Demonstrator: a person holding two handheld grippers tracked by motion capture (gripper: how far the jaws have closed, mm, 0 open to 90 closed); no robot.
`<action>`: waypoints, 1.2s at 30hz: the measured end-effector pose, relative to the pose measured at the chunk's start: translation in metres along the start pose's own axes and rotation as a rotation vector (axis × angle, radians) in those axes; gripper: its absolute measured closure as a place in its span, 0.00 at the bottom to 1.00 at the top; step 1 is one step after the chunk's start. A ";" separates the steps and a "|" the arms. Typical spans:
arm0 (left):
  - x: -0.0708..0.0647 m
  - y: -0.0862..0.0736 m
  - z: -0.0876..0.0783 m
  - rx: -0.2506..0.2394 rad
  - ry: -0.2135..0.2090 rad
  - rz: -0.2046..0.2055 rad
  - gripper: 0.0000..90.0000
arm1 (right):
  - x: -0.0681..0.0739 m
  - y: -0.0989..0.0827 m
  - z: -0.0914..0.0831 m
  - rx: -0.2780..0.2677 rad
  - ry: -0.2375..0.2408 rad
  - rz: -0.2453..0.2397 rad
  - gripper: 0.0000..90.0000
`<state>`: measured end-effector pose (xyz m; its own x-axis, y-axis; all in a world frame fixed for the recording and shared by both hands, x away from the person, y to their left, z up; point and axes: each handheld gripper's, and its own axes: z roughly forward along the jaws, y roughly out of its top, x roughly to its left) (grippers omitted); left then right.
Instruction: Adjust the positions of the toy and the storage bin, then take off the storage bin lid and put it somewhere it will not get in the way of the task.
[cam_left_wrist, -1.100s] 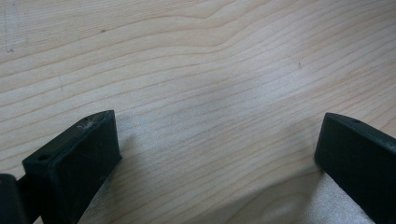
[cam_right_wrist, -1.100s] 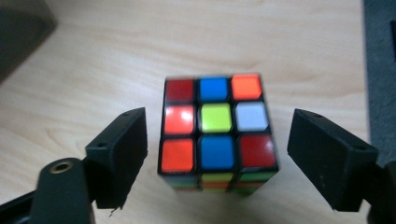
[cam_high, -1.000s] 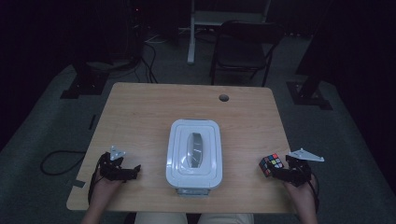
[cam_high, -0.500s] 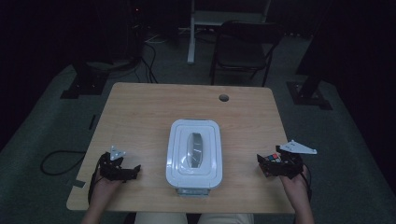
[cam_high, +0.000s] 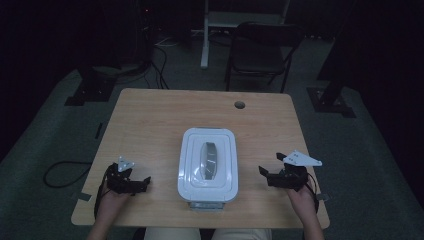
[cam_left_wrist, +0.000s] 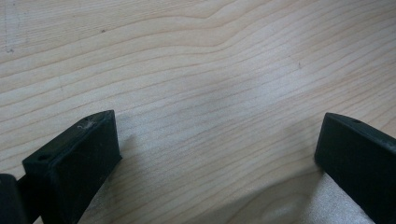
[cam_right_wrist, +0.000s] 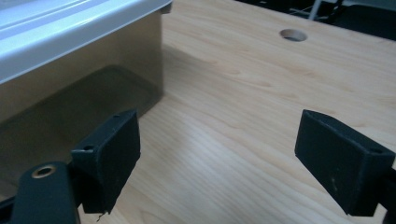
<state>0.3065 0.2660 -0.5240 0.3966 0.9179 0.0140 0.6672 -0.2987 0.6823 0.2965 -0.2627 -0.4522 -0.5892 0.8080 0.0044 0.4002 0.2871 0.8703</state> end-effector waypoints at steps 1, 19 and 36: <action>0.000 0.000 0.000 0.000 0.000 0.000 0.01 | 0.003 -0.003 0.003 0.003 0.014 0.000 0.16; 0.000 0.000 0.000 0.000 -0.015 0.022 0.01 | 0.018 -0.043 0.029 0.074 0.093 0.028 0.16; 0.000 0.000 0.000 0.000 -0.022 0.029 0.01 | 0.024 -0.056 0.053 0.230 -0.001 -0.054 0.16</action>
<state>0.3062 0.2664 -0.5240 0.4298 0.9028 0.0177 0.6552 -0.3253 0.6818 0.2973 -0.2314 -0.5268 -0.6138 0.7885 -0.0394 0.5172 0.4394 0.7345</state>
